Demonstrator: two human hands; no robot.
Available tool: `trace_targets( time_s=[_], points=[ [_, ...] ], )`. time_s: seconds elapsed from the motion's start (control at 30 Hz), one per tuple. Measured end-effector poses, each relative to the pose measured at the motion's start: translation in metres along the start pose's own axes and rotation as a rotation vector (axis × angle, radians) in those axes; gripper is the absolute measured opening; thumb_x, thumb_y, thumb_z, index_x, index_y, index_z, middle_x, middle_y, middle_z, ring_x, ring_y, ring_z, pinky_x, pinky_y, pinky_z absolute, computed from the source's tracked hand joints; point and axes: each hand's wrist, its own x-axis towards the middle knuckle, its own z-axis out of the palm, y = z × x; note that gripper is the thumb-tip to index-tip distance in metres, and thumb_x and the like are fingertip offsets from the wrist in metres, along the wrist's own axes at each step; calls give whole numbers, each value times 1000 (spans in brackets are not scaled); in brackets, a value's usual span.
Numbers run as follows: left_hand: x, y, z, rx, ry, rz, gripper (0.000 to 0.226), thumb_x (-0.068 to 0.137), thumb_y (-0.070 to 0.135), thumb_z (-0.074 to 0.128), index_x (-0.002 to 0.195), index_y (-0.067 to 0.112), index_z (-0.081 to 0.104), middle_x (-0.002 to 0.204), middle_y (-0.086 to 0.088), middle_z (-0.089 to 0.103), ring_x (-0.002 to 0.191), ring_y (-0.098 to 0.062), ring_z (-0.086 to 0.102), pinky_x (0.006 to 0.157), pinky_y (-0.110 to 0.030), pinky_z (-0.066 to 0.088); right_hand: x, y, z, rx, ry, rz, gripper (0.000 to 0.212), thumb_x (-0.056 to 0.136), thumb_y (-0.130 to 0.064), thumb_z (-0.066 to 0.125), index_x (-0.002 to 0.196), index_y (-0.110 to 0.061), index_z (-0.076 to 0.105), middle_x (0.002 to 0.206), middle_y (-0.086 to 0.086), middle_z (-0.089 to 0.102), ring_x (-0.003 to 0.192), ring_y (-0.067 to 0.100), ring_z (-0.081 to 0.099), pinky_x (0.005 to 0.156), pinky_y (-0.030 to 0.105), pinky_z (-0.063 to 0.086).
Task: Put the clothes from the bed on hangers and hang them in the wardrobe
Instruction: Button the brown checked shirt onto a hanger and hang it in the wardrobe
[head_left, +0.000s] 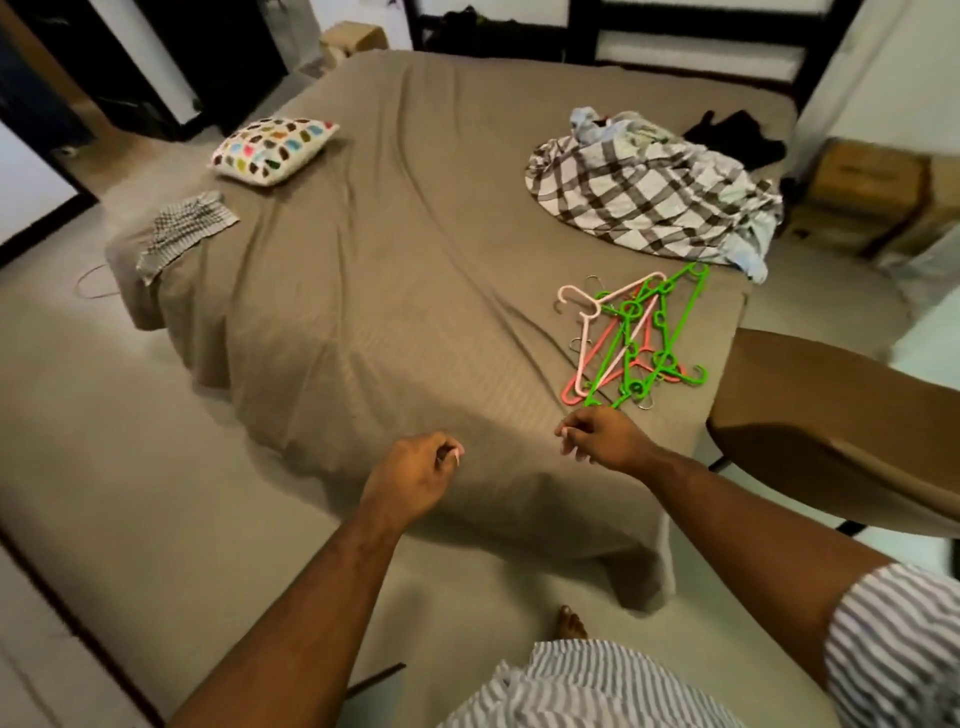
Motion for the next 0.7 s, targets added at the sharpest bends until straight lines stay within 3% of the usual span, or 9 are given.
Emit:
trace_targets(
  time_s=[0.1, 0.3, 0.53, 0.6, 0.7],
  points=[
    [39, 12, -1, -12, -41, 24, 15, 97, 28, 61, 105, 21, 72, 100, 0, 75, 91, -19, 70, 85, -32, 55, 13, 14, -24, 62, 56, 68, 17, 100, -3, 53, 101, 2, 70, 85, 14, 76, 66, 25, 64, 49, 14, 47],
    [127, 11, -2, 38, -104, 64, 15, 91, 38, 58, 94, 28, 68, 85, 7, 72, 78, -15, 67, 75, -39, 58, 38, 31, -39, 176, 148, 187, 18, 100, -6, 54, 101, -1, 71, 84, 10, 76, 66, 21, 66, 51, 18, 48],
    [258, 19, -20, 34, -136, 192, 14, 95, 36, 58, 96, 25, 68, 92, 4, 72, 83, -19, 67, 77, -38, 58, 102, 28, -57, 223, 313, 324, 18, 99, -8, 59, 89, -2, 72, 84, 16, 76, 65, 21, 66, 53, 21, 49],
    [304, 14, -27, 20, -160, 247, 17, 95, 37, 57, 95, 24, 67, 90, 4, 72, 81, -19, 67, 75, -39, 58, 128, 23, -59, 229, 379, 380, 20, 98, -7, 60, 82, -8, 72, 81, 16, 76, 62, 17, 66, 59, 28, 51],
    [365, 5, -52, 6, -170, 307, 16, 97, 35, 57, 96, 23, 68, 91, 5, 72, 83, -18, 67, 74, -35, 56, 162, 1, -55, 202, 427, 464, 20, 98, -3, 59, 83, -4, 73, 75, 12, 74, 51, 0, 61, 53, 16, 47]
  ],
)
